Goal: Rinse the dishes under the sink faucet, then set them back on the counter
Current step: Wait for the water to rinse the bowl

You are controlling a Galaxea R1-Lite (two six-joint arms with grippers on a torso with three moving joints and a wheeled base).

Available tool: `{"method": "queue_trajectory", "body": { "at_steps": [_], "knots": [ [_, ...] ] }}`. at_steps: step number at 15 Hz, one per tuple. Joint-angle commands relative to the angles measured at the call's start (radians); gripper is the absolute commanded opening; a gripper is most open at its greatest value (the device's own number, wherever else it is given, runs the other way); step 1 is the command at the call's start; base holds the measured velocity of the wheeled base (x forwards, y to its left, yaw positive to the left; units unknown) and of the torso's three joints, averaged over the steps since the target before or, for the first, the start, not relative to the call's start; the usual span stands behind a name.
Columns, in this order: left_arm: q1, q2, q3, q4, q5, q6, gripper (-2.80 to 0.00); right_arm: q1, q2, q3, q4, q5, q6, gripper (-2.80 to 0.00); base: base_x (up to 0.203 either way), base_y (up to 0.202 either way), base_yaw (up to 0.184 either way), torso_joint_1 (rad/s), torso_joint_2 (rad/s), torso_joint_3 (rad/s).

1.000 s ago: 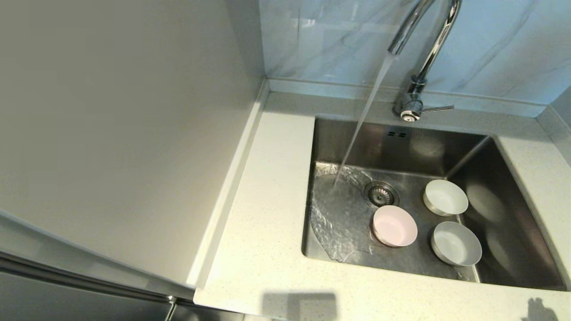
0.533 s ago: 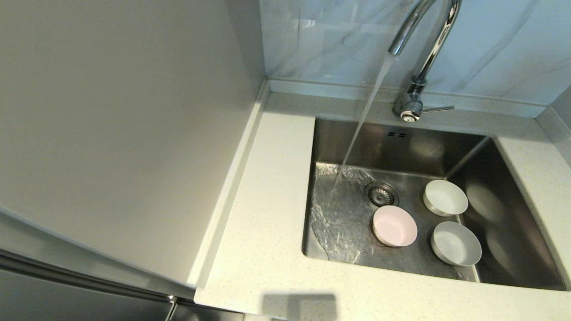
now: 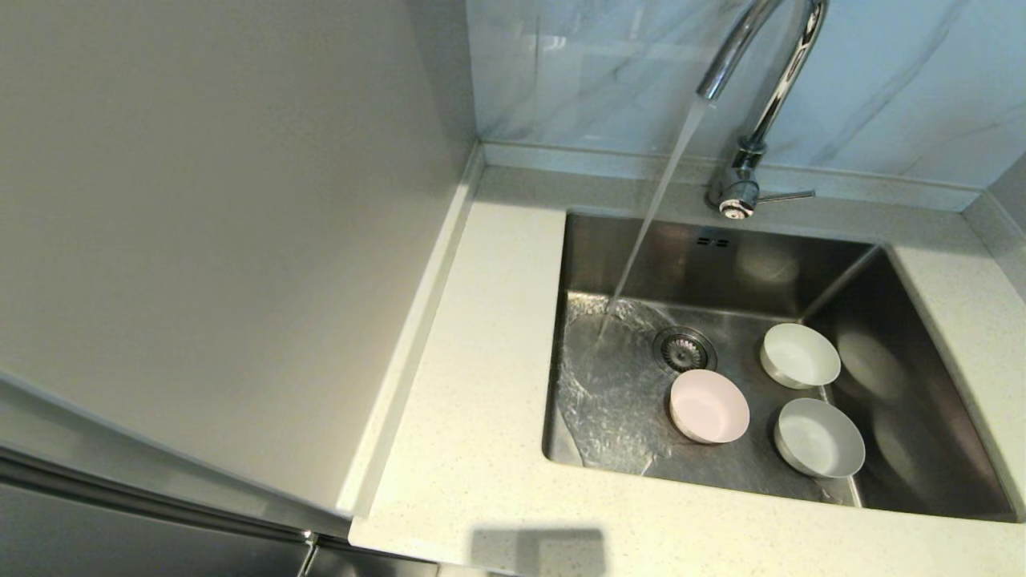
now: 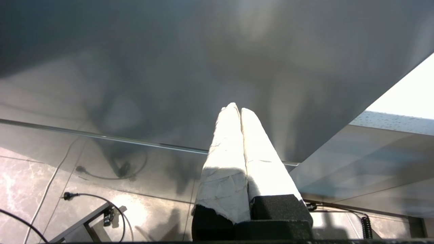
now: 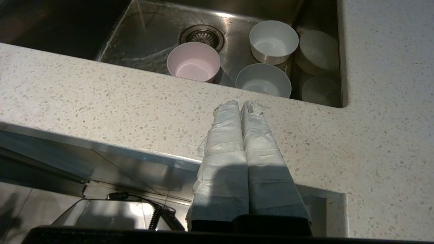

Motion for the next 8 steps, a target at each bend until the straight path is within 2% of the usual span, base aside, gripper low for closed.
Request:
{"method": "queue_trajectory", "body": {
  "at_steps": [1, 8],
  "knots": [
    [0.000, -0.003, 0.000, 0.000, 0.000, 0.000, -2.80, 0.000, 0.000, 0.000, 0.002, 0.000, 0.000, -2.80, 0.000, 0.000, 0.000, 0.000, 0.00, 0.000],
    [0.000, -0.003, 0.000, 0.000, 0.000, -0.001, -2.80, 0.000, 0.000, 0.000, 0.002, 0.000, 0.000, -2.80, 0.000, 0.000, 0.000, 0.000, 0.00, 0.000]
  ]
}}
